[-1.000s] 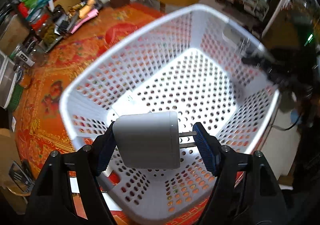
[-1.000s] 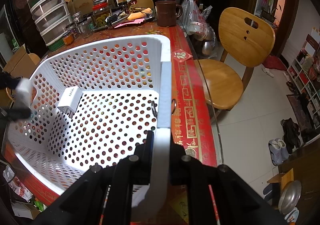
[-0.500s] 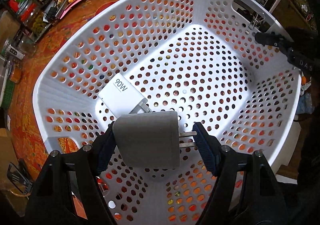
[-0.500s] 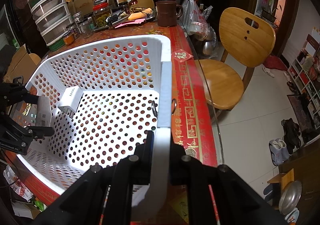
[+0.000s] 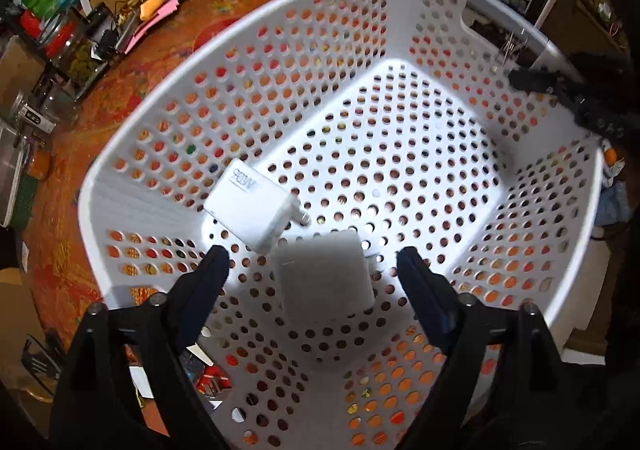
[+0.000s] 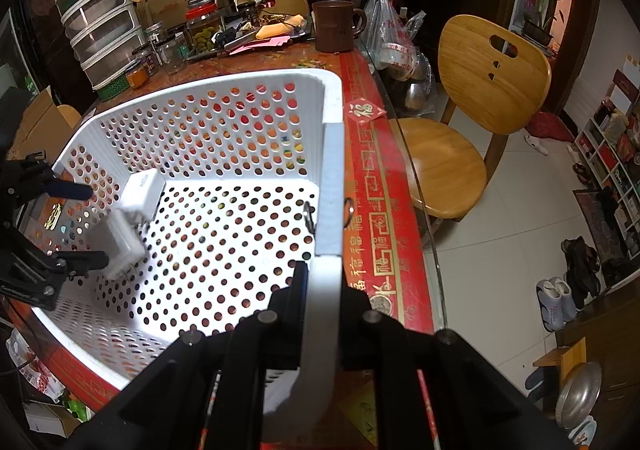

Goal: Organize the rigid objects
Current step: 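Carry the white charger into the basket and release it, then grasp the yellow toy car with the left tool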

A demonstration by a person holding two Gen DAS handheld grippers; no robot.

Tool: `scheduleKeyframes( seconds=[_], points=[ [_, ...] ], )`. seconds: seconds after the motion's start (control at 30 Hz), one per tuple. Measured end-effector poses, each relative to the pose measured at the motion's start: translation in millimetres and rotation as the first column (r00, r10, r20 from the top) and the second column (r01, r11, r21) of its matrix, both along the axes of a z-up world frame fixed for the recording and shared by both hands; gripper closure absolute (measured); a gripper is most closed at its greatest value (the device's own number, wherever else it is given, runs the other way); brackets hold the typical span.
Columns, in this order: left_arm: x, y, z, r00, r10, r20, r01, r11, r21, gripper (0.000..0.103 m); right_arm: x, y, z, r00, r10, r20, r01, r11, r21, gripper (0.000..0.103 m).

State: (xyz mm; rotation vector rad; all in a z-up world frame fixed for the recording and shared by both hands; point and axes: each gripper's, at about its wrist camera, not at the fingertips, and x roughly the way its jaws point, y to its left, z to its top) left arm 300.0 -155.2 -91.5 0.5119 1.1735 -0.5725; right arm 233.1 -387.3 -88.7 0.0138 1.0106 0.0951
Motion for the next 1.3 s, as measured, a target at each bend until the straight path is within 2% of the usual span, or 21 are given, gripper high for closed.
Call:
scheduleKeyframes(
  seconds=[0.03,0.07,0.27,0.37,0.5,0.6,0.67,0.73,0.83,0.9,0.93,1.07,1.2,1.3],
  points=[
    [-0.6,2.3,4.2,1.0,0.0,0.006,0.0,1.0,-0.01,0.008,0.2,-0.3,0.1,1.0,-0.001,0.0,0.001,1.0,0.001,0.094],
    [-1.5,4.5,9.2,1.0,-0.001,0.015,0.001,1.0,-0.022,0.006,0.1,-0.5,0.0,1.0,-0.001,0.0,0.001,1.0,0.001,0.094],
    [-16.4,35.5,62.6,0.991,0.026,0.129,-0.012,0.995,-0.101,0.006,0.1,-1.7,0.6,1.0,-0.003,0.001,0.003,1.0,0.001,0.094],
    [-20.4,81.1,100.3,0.979,0.099,0.18,-0.067,0.982,-0.177,0.001,0.1,-2.3,0.6,1.0,-0.002,0.001,0.002,1.0,0.0,0.094],
    [-17.7,153.1,116.3,0.944,0.227,0.238,-0.193,0.968,-0.158,0.001,-0.7,-2.6,0.6,1.0,-0.001,0.0,0.001,1.0,0.0,0.094],
    [-6.0,212.8,93.3,0.923,0.334,0.189,-0.311,0.94,-0.143,0.001,-1.9,-2.2,1.4,1.0,0.0,0.002,0.0,1.0,-0.001,0.094],
    [6.9,246.4,58.4,0.903,0.405,0.144,-0.397,0.914,-0.08,0.001,-2.4,-2.7,1.6,1.0,-0.001,0.003,0.001,1.0,0.001,0.094],
    [19.1,271.2,21.8,0.885,0.459,0.079,-0.456,0.888,-0.05,0.001,-3.4,-3.0,2.2,1.0,-0.001,0.006,0.001,1.0,0.003,0.094],
    [29.0,294.6,-23.2,0.858,0.514,0.0,-0.514,0.858,-0.029,0.004,-5.0,-1.9,2.2,1.0,-0.003,0.007,0.003,1.0,0.004,0.094],
    [31.0,301.9,-42.9,0.849,0.527,-0.034,-0.528,0.849,-0.012,0.01,-5.1,-0.9,2.3,1.0,-0.004,0.005,0.004,1.0,0.0,0.094],
    [28.1,303.4,-50.2,0.846,0.531,-0.043,-0.531,0.847,-0.007,0.016,-5.2,-1.1,2.7,1.0,-0.003,0.005,0.003,1.0,-0.002,0.094],
    [28.6,310.4,-61.7,0.835,0.545,-0.076,-0.549,0.835,-0.047,0.017,-6.0,0.0,3.0,1.0,-0.003,0.004,0.003,1.0,-0.005,0.094],
    [32.0,313.4,-62.8,0.827,0.559,-0.066,-0.562,0.826,-0.042,0.019,-6.4,0.9,3.1,1.0,-0.003,0.002,0.003,1.0,-0.01,0.094],
    [36.2,319.9,-66.8,0.808,0.587,-0.057,-0.589,0.808,-0.018,0.026,-6.9,0.4,2.9,1.0,-0.004,0.003,0.004,1.0,-0.007,0.094]
  ],
)
